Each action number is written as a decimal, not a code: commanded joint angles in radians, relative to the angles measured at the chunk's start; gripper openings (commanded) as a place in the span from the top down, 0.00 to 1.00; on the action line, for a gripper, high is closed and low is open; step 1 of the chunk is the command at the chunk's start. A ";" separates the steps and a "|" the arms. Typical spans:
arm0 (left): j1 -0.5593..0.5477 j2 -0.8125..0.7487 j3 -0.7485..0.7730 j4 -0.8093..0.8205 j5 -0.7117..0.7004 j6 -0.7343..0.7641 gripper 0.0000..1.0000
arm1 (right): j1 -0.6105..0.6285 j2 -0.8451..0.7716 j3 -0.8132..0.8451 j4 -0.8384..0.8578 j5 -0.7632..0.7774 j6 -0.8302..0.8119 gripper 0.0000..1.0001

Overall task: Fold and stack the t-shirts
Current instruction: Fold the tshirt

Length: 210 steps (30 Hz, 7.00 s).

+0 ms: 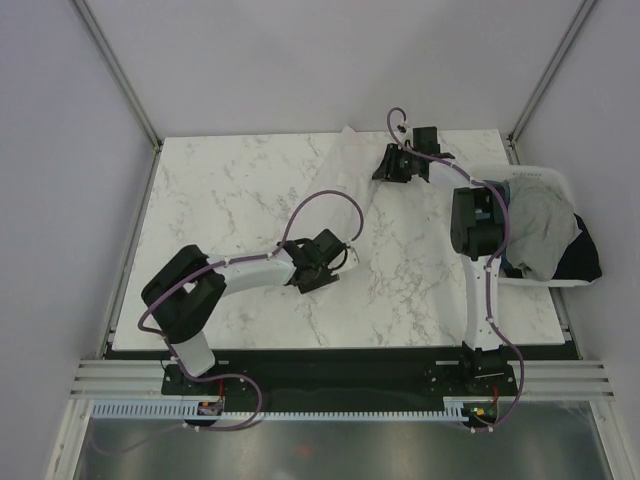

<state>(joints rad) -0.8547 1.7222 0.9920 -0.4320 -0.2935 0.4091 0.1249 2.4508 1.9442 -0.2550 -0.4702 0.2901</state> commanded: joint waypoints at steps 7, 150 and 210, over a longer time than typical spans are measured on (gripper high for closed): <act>-0.211 0.175 0.013 -0.103 0.111 -0.020 0.36 | 0.009 -0.099 -0.048 -0.039 0.022 -0.052 0.53; -0.256 0.289 0.504 -0.151 0.373 -0.041 0.59 | 0.008 0.186 0.323 -0.021 -0.114 0.034 0.50; 0.519 -0.125 -0.135 0.208 0.988 -0.943 0.30 | -0.033 -0.954 -1.294 0.135 -0.217 0.291 0.27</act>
<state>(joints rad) -0.3416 1.5745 0.8570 -0.2501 0.6376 -0.4805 0.0818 1.4723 0.6704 -0.1055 -0.6624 0.5659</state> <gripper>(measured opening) 0.705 0.733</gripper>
